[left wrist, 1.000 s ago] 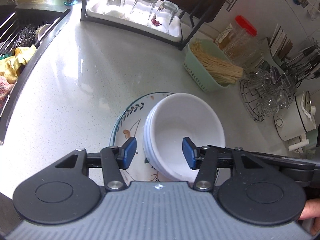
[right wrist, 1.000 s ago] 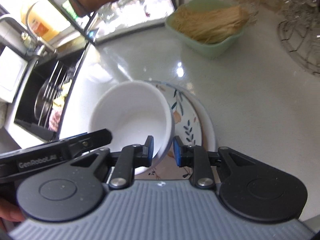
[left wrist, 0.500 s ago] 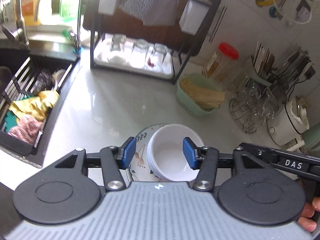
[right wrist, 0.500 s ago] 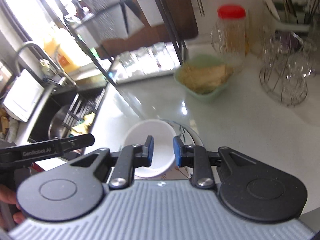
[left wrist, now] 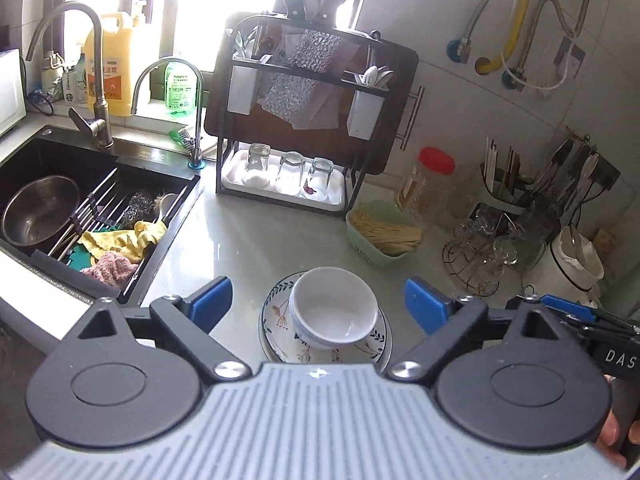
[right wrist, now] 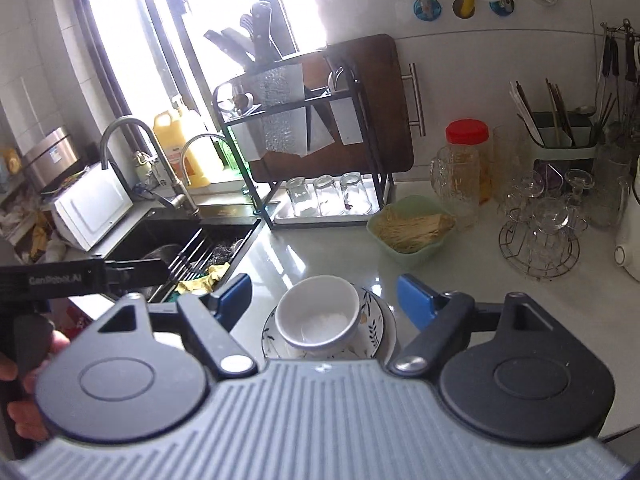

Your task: Organize plates and bowls

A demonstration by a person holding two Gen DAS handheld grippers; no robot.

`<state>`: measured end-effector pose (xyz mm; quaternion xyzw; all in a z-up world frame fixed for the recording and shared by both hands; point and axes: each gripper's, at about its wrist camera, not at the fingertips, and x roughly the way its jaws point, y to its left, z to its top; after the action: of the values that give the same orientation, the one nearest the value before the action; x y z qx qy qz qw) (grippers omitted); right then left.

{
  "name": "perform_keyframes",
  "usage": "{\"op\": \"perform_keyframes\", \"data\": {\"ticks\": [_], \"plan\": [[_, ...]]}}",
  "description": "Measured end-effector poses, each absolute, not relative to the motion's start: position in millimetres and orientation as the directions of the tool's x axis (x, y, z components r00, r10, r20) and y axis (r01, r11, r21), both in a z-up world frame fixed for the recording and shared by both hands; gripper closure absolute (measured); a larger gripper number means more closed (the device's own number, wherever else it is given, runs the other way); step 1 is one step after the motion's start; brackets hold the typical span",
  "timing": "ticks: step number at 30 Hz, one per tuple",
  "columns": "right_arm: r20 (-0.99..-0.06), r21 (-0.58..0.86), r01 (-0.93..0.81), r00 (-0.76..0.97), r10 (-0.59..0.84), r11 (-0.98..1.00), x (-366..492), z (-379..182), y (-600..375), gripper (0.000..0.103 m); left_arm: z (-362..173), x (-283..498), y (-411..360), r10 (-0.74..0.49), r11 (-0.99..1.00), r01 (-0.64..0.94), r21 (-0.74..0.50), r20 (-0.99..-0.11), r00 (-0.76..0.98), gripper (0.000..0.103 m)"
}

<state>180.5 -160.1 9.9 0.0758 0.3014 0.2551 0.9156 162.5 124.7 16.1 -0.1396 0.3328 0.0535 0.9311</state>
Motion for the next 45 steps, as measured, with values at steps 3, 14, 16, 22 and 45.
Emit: {"op": "perform_keyframes", "data": {"ticks": [3, 14, 16, 22, 45], "plan": [[-0.5, 0.273, -0.429, 0.701, 0.508, 0.861, 155.5, 10.8, -172.3, 0.021, 14.8, 135.2, 110.2, 0.032, 0.955, -0.213, -0.207, -0.643, 0.765, 0.006], [-0.484, 0.258, -0.423, 0.722, 0.495, 0.869, 88.3, 2.6, -199.9, 0.021, 4.1, 47.4, 67.7, 0.06, 0.955, -0.23, -0.185, -0.641, 0.765, 0.005], [-0.484, 0.261, -0.426, 0.718, 0.5, 0.866, 77.7, -0.1, -202.5, 0.021, 4.0, 37.0, 62.8, 0.066, 0.956, -0.231, -0.18, -0.636, 0.769, 0.005], [-0.47, 0.252, -0.422, 0.733, 0.492, 0.871, 50.7, -4.1, -209.6, 0.021, 0.2, 10.1, 50.7, 0.077, 0.956, -0.236, -0.177, -0.623, 0.778, 0.005], [-0.496, 0.251, -0.391, 0.734, 0.465, 0.885, 4.4, -16.3, -229.2, 0.022, -5.3, -38.7, 30.0, 0.022, 0.969, -0.175, -0.176, -0.642, 0.766, 0.005]]}}
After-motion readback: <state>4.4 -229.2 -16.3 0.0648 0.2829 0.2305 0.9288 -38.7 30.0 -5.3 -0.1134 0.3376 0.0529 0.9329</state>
